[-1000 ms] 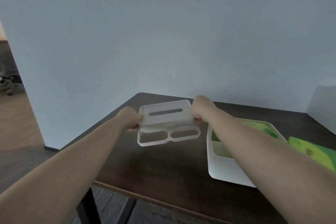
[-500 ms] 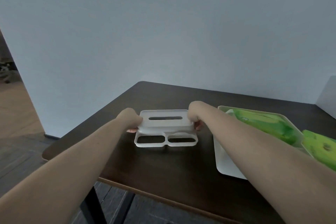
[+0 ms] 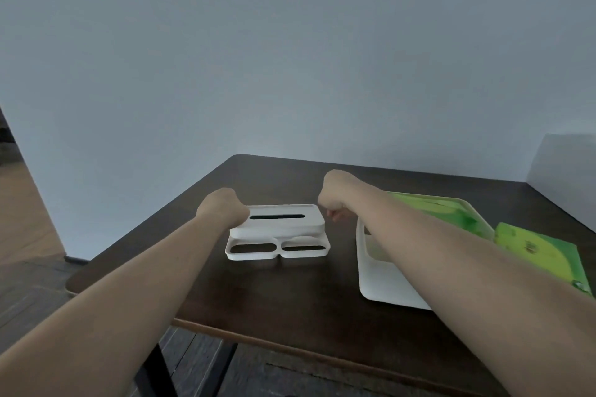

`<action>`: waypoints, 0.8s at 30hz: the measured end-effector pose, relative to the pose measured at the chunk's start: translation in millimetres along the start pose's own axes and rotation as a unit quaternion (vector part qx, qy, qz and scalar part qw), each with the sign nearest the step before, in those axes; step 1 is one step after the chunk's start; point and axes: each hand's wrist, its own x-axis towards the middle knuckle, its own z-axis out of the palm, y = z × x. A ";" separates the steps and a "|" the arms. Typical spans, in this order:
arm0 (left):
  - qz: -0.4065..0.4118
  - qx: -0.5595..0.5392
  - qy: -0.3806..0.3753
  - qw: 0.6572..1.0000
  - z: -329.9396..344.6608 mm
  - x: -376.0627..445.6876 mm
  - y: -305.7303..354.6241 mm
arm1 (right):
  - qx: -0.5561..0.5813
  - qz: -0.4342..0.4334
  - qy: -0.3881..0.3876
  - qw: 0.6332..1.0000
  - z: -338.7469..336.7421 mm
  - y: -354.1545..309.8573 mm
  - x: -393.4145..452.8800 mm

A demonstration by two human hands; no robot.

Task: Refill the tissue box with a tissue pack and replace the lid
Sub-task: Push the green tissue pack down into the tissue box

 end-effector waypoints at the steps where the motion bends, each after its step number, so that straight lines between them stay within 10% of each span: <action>1: 0.004 0.000 0.007 1.000 -2.2 -2.5 3.8 | 0.007 -0.007 0.015 1.000 -3.6 1.2 -6.6; 11: 0.124 -0.075 0.002 0.989 -11.3 -41.2 86.1 | 0.054 0.005 0.250 0.967 -62.2 99.0 -38.9; 24: 0.161 -0.045 -0.090 0.982 24.9 -79.5 195.8 | 0.048 0.149 0.142 0.977 -46.7 237.7 -64.3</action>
